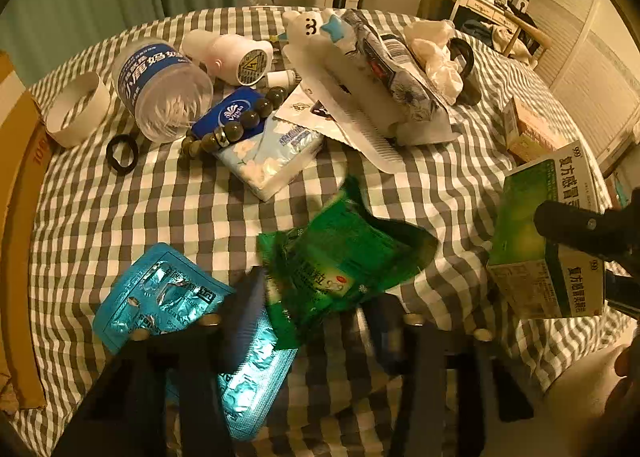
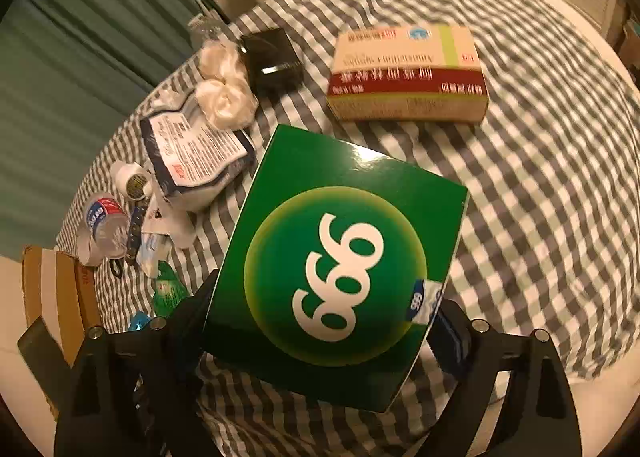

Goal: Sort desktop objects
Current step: 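Carry green packet in left tool while right tool carries green medicine box to cardboard box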

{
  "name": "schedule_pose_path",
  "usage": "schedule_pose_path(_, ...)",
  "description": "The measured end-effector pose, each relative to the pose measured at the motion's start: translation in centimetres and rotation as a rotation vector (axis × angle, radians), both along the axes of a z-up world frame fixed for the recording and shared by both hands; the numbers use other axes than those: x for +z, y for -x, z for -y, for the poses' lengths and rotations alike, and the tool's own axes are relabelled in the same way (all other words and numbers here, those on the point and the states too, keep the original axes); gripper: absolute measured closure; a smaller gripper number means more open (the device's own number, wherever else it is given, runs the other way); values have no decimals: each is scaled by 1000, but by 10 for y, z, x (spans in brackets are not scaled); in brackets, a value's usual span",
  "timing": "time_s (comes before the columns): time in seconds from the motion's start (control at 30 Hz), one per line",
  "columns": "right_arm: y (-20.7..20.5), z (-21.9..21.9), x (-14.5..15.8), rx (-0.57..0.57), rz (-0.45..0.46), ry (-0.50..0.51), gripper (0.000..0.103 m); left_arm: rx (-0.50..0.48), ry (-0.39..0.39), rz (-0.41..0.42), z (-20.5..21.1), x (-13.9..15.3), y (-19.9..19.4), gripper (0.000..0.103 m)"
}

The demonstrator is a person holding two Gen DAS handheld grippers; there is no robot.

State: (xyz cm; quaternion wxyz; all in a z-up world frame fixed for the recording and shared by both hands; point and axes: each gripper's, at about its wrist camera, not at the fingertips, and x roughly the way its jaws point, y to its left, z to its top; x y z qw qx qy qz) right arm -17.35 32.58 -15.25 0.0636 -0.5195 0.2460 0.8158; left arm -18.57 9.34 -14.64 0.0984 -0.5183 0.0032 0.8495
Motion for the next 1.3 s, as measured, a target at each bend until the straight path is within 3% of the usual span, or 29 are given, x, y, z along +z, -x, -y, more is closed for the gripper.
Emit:
schedule_pose_path(0.03, 0, 1, 0, 3, -3, -6, 15, 4, -9, -10, 2, 3, -1, 68)
schedule_pose_path(0.13, -3, 5, 4, 19, -25, -6, 15, -9, -6, -34, 6, 16, -5, 71)
schedule_pose_path(0.47, -31, 20, 47, 89, -116, -93, 20, 8, -64, -128, 30, 70, -32, 72)
schedule_pose_path(0.77, -63, 55, 96, 163, -208, -66, 21, 42, -140, -192, 65, 127, -53, 73)
schedule_pose_path(0.9, -66, 96, 139, 262, -288, -29, 21, 57, -159, -245, 97, 172, -63, 73)
schedule_pose_path(1.1, -67, 183, 194, 423, -405, 51, 21, 137, -93, -297, 178, 224, -66, 73)
schedule_pose_path(1.3, -49, 287, 207, 553, -405, 97, 21, 294, -27, -267, 274, 217, -67, 72)
